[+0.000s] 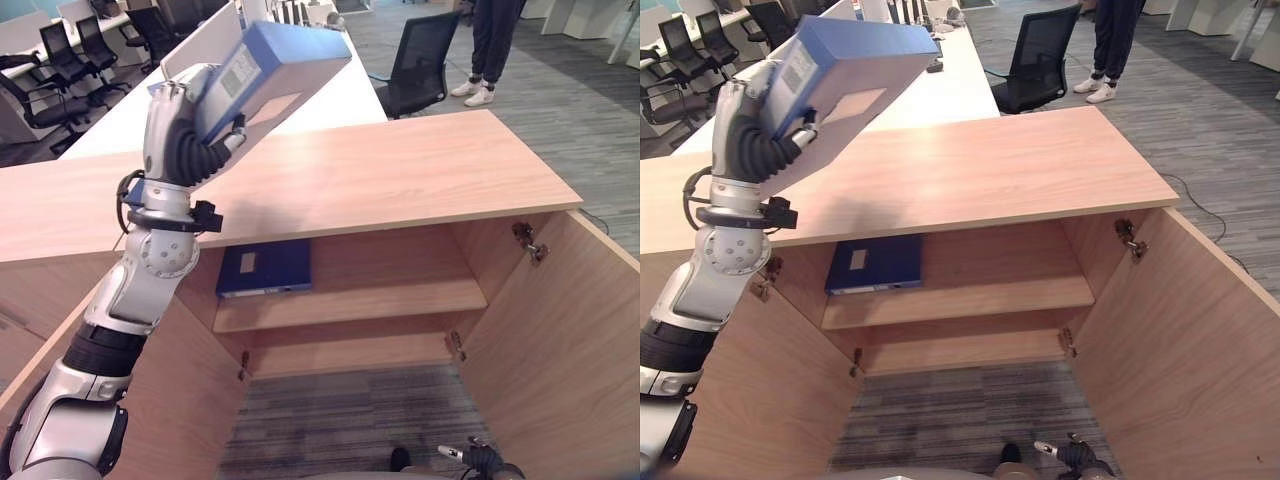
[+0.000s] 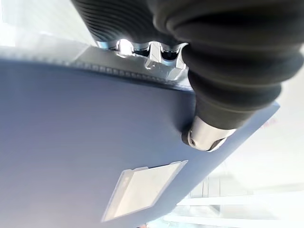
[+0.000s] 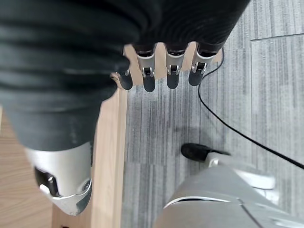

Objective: Put the empty folder in the office cabinet

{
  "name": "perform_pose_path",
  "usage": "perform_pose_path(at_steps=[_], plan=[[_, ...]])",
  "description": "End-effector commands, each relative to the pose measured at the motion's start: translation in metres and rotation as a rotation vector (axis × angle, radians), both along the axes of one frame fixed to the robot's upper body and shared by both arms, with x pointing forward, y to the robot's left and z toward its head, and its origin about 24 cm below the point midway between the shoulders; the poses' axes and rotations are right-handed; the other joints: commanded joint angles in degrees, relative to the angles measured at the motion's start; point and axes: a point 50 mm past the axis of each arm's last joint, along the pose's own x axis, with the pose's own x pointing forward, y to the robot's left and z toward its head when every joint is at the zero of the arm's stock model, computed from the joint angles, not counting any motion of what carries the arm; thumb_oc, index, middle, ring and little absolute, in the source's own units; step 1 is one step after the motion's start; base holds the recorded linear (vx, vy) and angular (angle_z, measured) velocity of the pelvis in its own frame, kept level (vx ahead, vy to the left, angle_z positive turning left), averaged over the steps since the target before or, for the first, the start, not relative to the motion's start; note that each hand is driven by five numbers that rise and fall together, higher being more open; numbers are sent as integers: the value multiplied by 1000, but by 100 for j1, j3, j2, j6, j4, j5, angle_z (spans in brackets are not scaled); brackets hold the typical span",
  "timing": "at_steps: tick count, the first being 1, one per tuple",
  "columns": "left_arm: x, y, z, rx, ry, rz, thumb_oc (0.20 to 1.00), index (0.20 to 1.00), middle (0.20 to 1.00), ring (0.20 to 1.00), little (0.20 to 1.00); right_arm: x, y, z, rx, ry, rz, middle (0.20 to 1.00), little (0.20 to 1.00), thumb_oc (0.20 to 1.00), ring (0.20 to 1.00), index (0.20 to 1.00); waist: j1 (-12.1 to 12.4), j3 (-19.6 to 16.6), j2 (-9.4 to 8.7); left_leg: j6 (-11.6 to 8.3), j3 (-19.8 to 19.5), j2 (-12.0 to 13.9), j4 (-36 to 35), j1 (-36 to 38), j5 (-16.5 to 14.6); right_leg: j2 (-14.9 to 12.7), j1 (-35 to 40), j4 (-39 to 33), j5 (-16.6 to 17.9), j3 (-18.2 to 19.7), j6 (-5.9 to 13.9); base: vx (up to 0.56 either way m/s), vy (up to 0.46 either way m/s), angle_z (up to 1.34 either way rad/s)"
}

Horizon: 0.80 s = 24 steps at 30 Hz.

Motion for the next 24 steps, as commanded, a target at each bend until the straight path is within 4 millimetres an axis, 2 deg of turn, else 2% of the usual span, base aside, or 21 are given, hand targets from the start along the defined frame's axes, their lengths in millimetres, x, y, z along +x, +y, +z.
perform_pose_path(at_steps=[1,12,13,16,18,24], plan=[[-11,5,40,-111,-161,-100,200,200,200,200,200,21,-1,5,18,-57,-21,1000,1000,1000,1000,1000,4,-113,-116,-193,10,-54,72,-265,20,-237,698,97,-1027,111,454,7,-4,9],[-31,1,39,-330,-72,-489,200,200,200,200,200,29,-3,9,31,-73,-17,1000,1000,1000,1000,1000,83,-103,-99,-173,-62,-54,72,-265,24,-245,723,119,-1041,79,432,-1,-3,2],[-34,2,36,-369,-38,-568,200,200,200,200,200,30,-5,9,32,-75,-21,1000,1000,1000,1000,1000,108,-98,-93,-171,-68,-56,72,-265,22,-244,730,121,-1049,74,426,0,0,0],[-37,4,32,-401,-4,-629,200,200,200,200,200,30,-5,9,40,-69,-18,1000,1000,1000,1000,1000,121,-96,-80,-171,-60,-55,72,-250,20,-244,741,125,-1054,69,425,0,0,0],[-41,4,25,-472,38,-732,200,200,200,200,200,31,-4,9,48,-67,-10,1000,1000,1000,1000,1000,144,-86,-81,-168,-57,-53,72,-249,12,-247,751,131,-1059,83,416,0,0,0],[-43,7,8,-609,108,-845,200,200,200,200,200,28,-1,7,56,-38,12,1000,1000,1000,1000,1000,182,-81,-98,-149,-68,-60,72,-240,3,-247,769,127,-1069,100,400,0,0,0]])
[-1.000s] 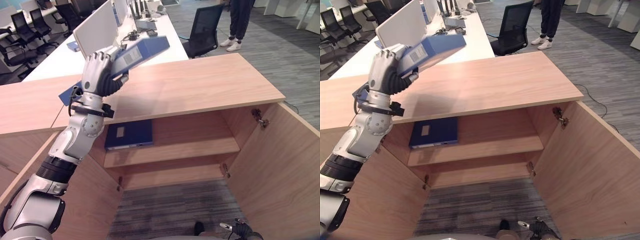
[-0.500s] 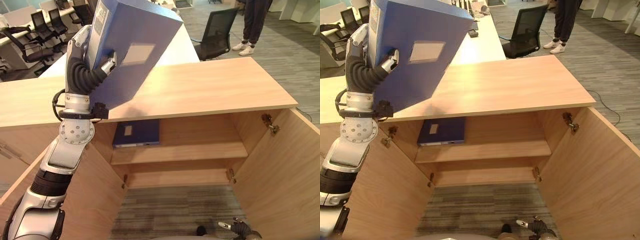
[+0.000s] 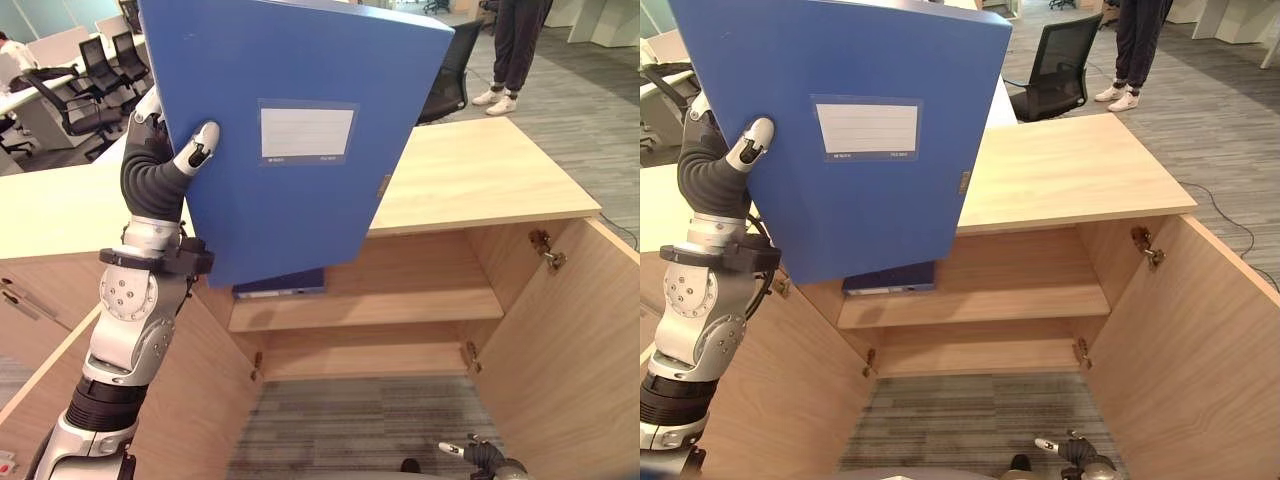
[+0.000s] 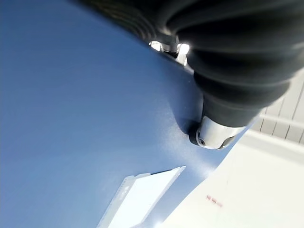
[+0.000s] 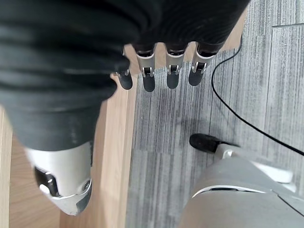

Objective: Put the empty folder in the office cabinet

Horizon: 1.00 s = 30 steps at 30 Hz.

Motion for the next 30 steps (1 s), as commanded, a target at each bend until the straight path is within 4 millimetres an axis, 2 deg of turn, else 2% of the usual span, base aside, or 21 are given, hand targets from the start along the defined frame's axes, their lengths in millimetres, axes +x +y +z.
perform_pose_path(at_steps=[1,9,10,14,15,16,17,18,19,20,21,22,23,25,26,27,28,30], plan=[[-8,9,27,-115,-135,-63,200,200,200,200,200,24,5,4,26,-48,0,1000,1000,1000,1000,1000,-5,60,-275,-117,26,-59,72,-232,14,-240,740,128,-1068,161,402,0,0,0],[-6,1,0,-71,3,-111,200,200,200,200,200,30,7,6,39,-69,-8,1000,1000,1000,1000,1000,31,90,-316,-102,12,-66,72,-209,-57,-245,778,127,-1121,159,398,0,0,0],[-5,-2,-5,-66,28,-122,200,200,200,200,200,35,8,7,54,-94,-19,1000,1000,1000,1000,1000,28,107,-314,-93,12,-63,72,-243,7,-240,731,148,-1065,162,391,34,9,0],[-4,-3,-24,-44,113,-120,200,200,200,200,200,57,15,18,128,-223,-45,1000,1000,1000,1000,1000,29,127,-345,-93,29,-61,72,-202,-68,-247,764,128,-1103,176,403,6,7,0],[-4,-2,-33,-41,151,-115,200,200,200,200,200,76,19,31,172,-333,-36,1000,1000,1000,1000,1000,24,142,-361,-92,48,-61,72,-213,-65,-245,751,127,-1096,182,402,0,0,0],[-4,-2,-33,-41,152,-115,200,200,200,200,200,75,18,31,172,-331,-37,1000,1000,1000,1000,1000,25,137,-358,-92,50,-61,72,-212,-66,-245,751,127,-1096,184,403,0,0,0],[-4,-1,-38,-35,172,-108,200,200,200,200,200,87,20,42,198,-409,-26,1000,1000,1000,1000,1000,19,147,-367,-92,65,-62,72,-216,-67,-247,740,128,-1089,198,407,-9,16,-3],[-3,3,-45,-26,205,-95,200,200,200,200,200,102,21,62,248,-533,-16,1000,1000,1000,1000,1000,5,157,-379,-90,86,-59,72,-224,-70,-253,715,130,-1079,211,414,-7,25,-4],[-2,4,-48,-12,217,-88,200,200,200,200,200,109,22,73,277,-600,-11,1000,1000,1000,1000,1000,-6,161,-384,-87,94,-61,72,-220,-73,-256,703,133,-1074,217,416,0,0,0],[-2,4,-48,-13,218,-88,200,200,200,200,200,109,22,73,277,-600,-11,1000,1000,1000,1000,1000,-4,160,-384,-87,94,-61,72,-220,-73,-256,703,133,-1074,217,416,0,0,0],[-1,9,-58,1,260,-69,200,200,200,200,200,122,21,105,338,-752,28,1000,1000,1000,1000,1000,-37,157,-401,-81,123,-58,72,-211,-86,-272,684,137,-1060,230,424,0,0,0],[-1,9,-58,1,260,-70,200,200,200,200,200,122,21,105,338,-752,28,1000,1000,1000,1000,1000,-36,156,-400,-81,123,-58,72,-211,-86,-272,684,137,-1060,230,424,16,30,-2],[0,11,-61,25,274,-60,200,200,200,200,200,128,24,124,385,-838,54,1000,1000,1000,1000,1000,-58,147,-414,-78,145,-56,72,-207,-91,-278,671,137,-1051,240,430,12,12,-3],[0,13,-63,46,283,-48,200,200,200,200,200,135,29,141,439,-908,89,1000,1000,1000,1000,1000,-69,133,-431,-78,165,-54,72,-205,-96,-282,666,134,-1044,258,434,10,10,-7],[0,13,-63,46,283,-48,200,200,200,200,200,134,29,141,439,-907,88,1000,1000,1000,1000,1000,-68,132,-430,-78,166,-54,72,-204,-96,-282,665,135,-1044,259,434,-4,9,-9],[1,13,-65,63,290,-48,200,200,200,200,200,139,37,156,503,-960,137,1000,1000,1000,1000,1000,-84,125,-447,-80,188,-50,72,-200,-104,-292,659,132,-1030,277,441,-6,6,-11],[1,13,-65,62,290,-49,200,200,200,200,200,139,37,156,503,-959,137,1000,1000,1000,1000,1000,-83,124,-446,-79,189,-51,72,-199,-104,-293,659,133,-1030,278,441,-7,7,-8],[2,11,-66,77,294,-57,200,200,200,200,200,142,47,169,568,-996,200,1000,1000,1000,1000,1000,-97,112,-460,-80,212,-49,72,-197,-107,-295,648,124,-1024,288,449,-2,3,-2]])
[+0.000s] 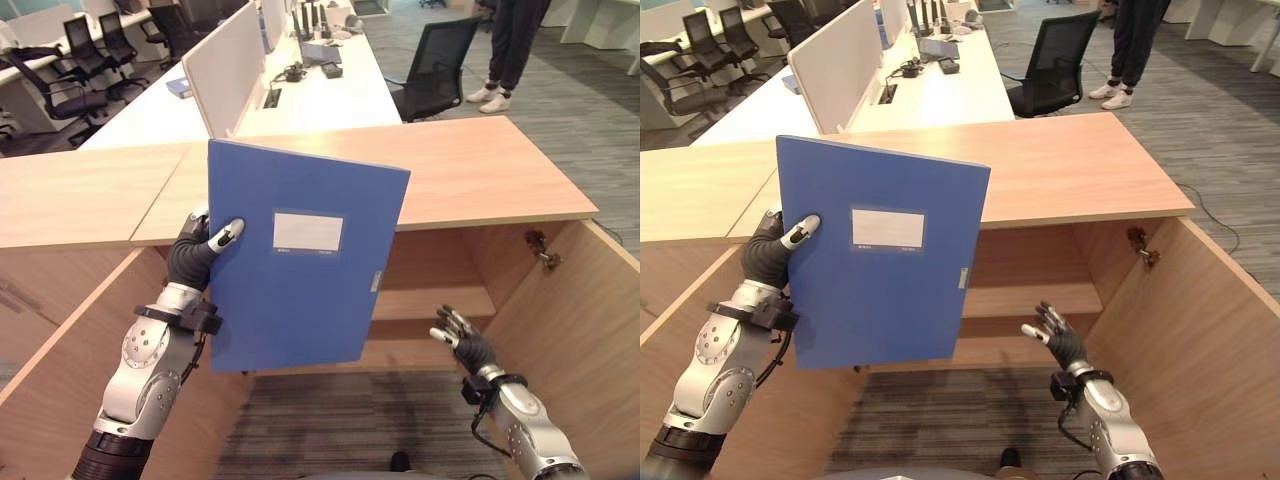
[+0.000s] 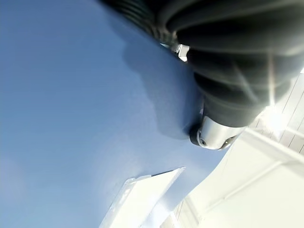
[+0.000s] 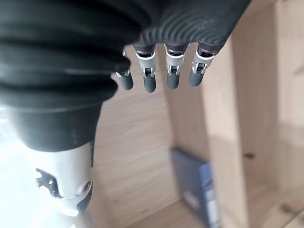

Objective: Put the empty folder in the office cabinet

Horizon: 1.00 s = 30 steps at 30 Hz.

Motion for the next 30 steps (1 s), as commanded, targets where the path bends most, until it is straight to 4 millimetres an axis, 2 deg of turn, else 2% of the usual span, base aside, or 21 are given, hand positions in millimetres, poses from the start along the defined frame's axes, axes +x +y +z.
perform_pose_path(at_steps=[1,2,6,7,10,17,25,30], plan=[[8,1,24,42,-128,-6,200,200,200,200,200,24,24,43,164,-198,142,1000,1000,1000,1000,1000,-78,-26,-227,-137,99,-26,71,-242,-98,-306,642,110,-998,171,451,0,0,0],[8,1,24,42,-129,-6,200,200,200,200,200,24,24,43,165,-198,143,1000,1000,1000,1000,1000,-75,-26,-227,-137,102,-26,71,-241,-99,-306,641,110,-998,175,452,-13,6,-6],[10,-3,23,31,-134,-18,200,200,200,200,200,27,49,55,282,-247,237,1000,1000,1000,1000,1000,-86,-37,-236,-138,166,-5,71,-229,-92,-293,631,102,-994,195,439,-8,7,-15],[10,-3,23,31,-134,-18,200,200,200,200,200,27,49,55,283,-247,237,1000,1000,1000,1000,1000,-86,-37,-236,-138,167,-5,71,-228,-93,-293,631,102,-994,196,439,-5,-1,-7],[12,-11,23,34,-143,-44,200,200,200,200,200,29,70,66,352,-285,322,1000,1000,1000,1000,1000,-95,-48,-251,-144,194,7,71,-222,-91,-282,638,99,-990,203,425,0,0,-2],[15,-28,22,18,-145,-110,200,200,200,200,200,33,88,71,377,-303,379,1000,1000,1000,1000,1000,-121,-65,-262,-135,170,1,71,-233,-85,-285,637,93,-993,236,418,0,0,0],[20,-47,18,16,-131,-175,200,200,200,200,200,36,119,83,428,-334,482,1000,1000,1000,1000,1000,-129,-54,-274,-130,193,14,71,-231,-84,-272,600,110,-972,258,401,0,0,0],[20,-54,14,2,-112,-208,200,200,200,200,200,36,126,85,437,-340,502,1000,1000,1000,1000,1000,-132,-42,-286,-130,217,27,71,-227,-82,-260,601,123,-980,243,397,0,0,0]])
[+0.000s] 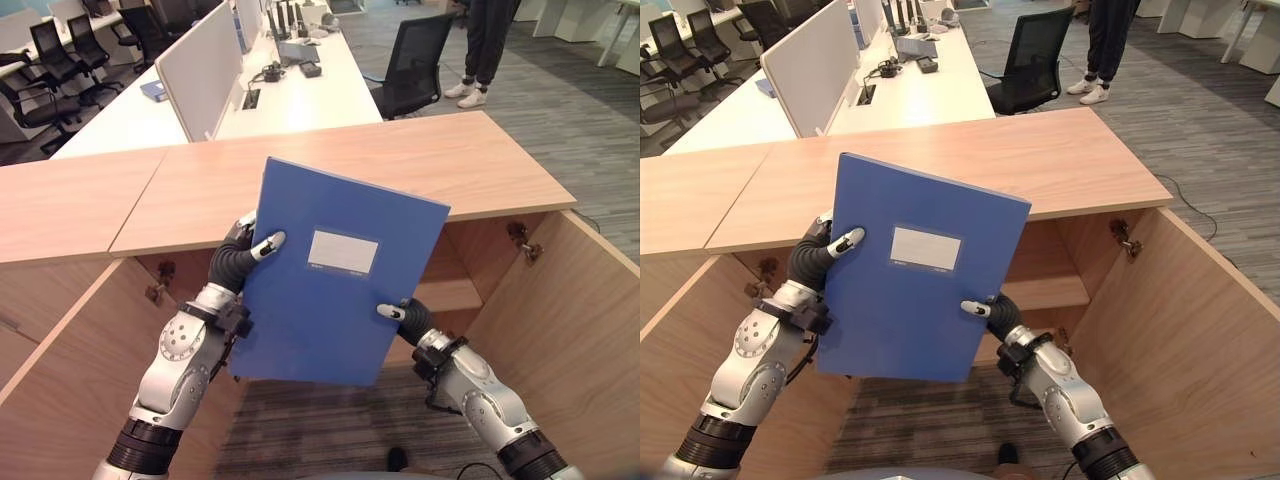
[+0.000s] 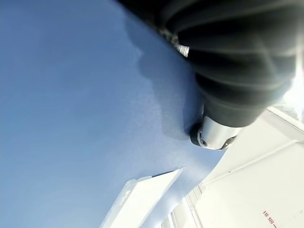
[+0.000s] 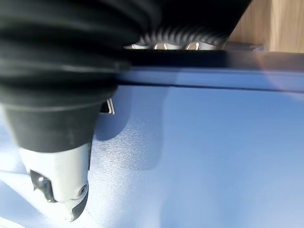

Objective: Put the empty folder in the office cabinet

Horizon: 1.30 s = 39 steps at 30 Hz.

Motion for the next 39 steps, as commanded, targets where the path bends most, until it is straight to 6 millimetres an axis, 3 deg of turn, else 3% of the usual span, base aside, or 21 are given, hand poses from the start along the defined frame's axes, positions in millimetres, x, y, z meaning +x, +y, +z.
perform_pose_path(at_steps=[1,8,9,10,33,34,35,39], plan=[[10,-19,24,-17,-119,-95,200,200,200,200,200,12,36,45,177,-176,92,1000,1000,1000,1000,1000,-75,-44,-281,-130,0,31,55,-255,-76,-288,690,118,-1005,61,371,0,0,0],[9,-28,19,-26,-93,-141,200,200,200,200,200,12,38,43,175,-167,92,1000,1000,1000,1000,1000,-97,-48,-284,-124,-30,23,55,-264,-69,-300,707,115,-1014,83,373,0,0,0],[9,-29,18,-27,-90,-147,200,200,200,200,200,11,38,41,166,-161,93,432,432,432,432,432,-98,-51,-283,-123,-37,25,55,-260,-68,-305,707,121,-1017,93,374,0,0,0],[9,-29,18,-30,-88,-148,200,200,200,200,200,11,38,41,161,-161,90,200,200,200,200,200,-104,-52,-282,-121,-41,21,55,-256,-72,-306,707,127,-1017,95,373,0,0,0],[8,-23,16,-49,-85,-123,200,200,200,200,200,10,34,39,134,-164,113,200,200,200,200,200,-68,-76,-321,-109,-85,17,55,-247,-87,-298,712,152,-1031,57,364,0,0,0],[8,-23,16,-49,-85,-122,460,460,460,460,460,10,34,39,134,-164,113,200,200,200,200,200,-69,-76,-321,-110,-86,17,55,-247,-87,-298,712,152,-1031,56,364,0,0,0],[7,-18,15,-39,-83,-99,1000,1000,1000,1000,1000,10,31,39,107,-176,112,200,200,200,200,200,-56,-79,-321,-108,-97,18,55,-248,-86,-300,714,160,-1035,45,363,0,0,0],[7,-8,14,-4,-89,-48,1000,1000,1000,1000,1000,12,23,37,58,-182,91,200,200,200,200,200,-36,-77,-323,-109,-116,12,55,-258,-87,-300,715,162,-1042,35,361,0,0,0]])
